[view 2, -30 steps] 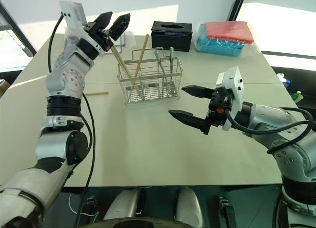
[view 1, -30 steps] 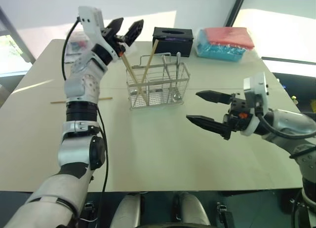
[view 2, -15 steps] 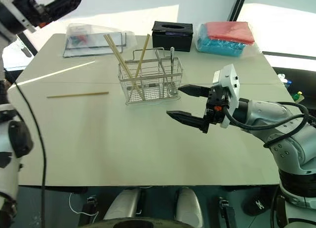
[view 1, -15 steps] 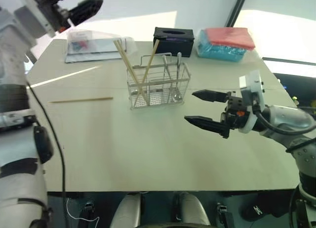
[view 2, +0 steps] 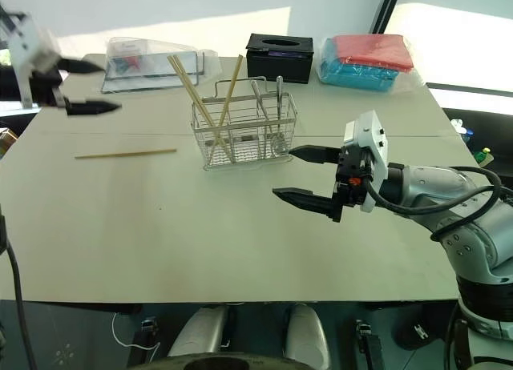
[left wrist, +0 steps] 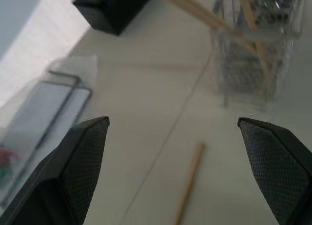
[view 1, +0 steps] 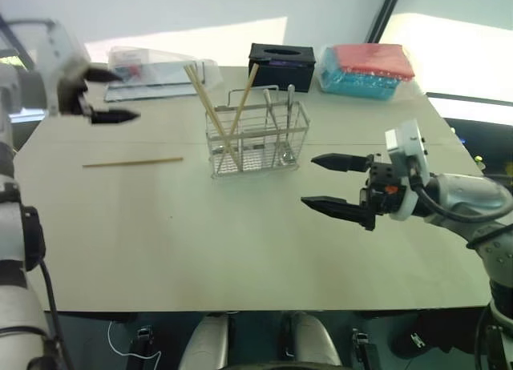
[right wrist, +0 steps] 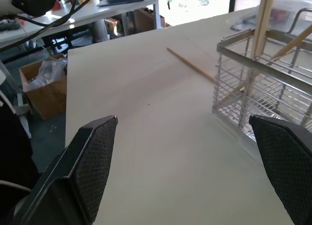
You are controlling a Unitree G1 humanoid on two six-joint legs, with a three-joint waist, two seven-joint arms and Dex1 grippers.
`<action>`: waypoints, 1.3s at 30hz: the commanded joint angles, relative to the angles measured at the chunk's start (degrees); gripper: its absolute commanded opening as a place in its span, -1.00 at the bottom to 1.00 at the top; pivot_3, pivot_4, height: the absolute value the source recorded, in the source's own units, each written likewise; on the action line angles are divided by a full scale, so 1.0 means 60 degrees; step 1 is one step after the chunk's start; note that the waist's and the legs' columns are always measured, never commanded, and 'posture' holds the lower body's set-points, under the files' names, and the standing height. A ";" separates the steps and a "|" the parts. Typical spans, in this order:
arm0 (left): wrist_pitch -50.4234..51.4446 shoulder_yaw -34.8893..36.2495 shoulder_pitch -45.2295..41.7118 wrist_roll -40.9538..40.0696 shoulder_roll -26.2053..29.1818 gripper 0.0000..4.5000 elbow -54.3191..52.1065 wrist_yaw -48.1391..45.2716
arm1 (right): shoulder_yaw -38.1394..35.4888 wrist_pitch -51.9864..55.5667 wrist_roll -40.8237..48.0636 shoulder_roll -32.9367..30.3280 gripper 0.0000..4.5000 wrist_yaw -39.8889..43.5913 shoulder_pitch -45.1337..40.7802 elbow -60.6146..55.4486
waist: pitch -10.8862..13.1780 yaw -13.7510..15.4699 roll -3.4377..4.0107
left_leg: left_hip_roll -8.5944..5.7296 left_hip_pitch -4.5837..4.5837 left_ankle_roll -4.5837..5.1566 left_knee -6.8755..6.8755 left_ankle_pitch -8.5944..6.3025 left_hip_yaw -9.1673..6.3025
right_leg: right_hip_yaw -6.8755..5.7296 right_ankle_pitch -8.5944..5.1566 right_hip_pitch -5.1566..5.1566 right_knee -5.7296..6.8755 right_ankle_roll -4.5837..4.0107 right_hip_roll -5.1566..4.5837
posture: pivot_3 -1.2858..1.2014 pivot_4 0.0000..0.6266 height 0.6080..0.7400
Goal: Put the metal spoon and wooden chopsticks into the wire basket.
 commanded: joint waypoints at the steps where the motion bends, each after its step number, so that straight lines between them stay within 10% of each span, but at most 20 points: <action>1: -0.0953 -0.0233 0.0211 0.0513 -0.0092 0.98 0.0218 -0.0183 | -0.0391 -0.0054 0.0216 -0.0181 1.00 0.0075 0.0112 -0.0401 | 0.0001 -0.0002 -0.0004 | 0.0001 -0.0001 0.0000 0.0004 0.0000 -0.0001 | 0.0000 0.0000 0.0000 0.0001 0.0000 -0.0002 | 0.03 -0.52 -0.10; 16: -0.1796 -0.1030 -0.0004 0.2979 -0.2215 0.98 0.3280 0.4214 | -0.0876 0.0351 0.1004 -0.0160 1.00 -0.0985 0.0678 -0.1093 | -0.0005 -0.0011 -0.0029 | -0.0004 -0.0004 0.0003 0.0010 -0.0001 0.0002 | -0.0004 0.0002 -0.0003 0.0013 0.0004 -0.0006 | 0.03 -0.52 -0.10; 39: 0.0091 0.0120 0.0521 0.2714 -0.3218 0.98 0.3611 0.5114 | -0.2058 0.1379 0.3333 -0.1929 1.00 -0.2243 0.0487 -0.0722 | -0.0019 0.0030 -0.0032 | -0.0010 0.0005 0.0004 0.0016 -0.0002 0.0000 | -0.0011 0.0002 0.0013 0.0014 0.0004 -0.0041 | 0.03 -0.52 -0.10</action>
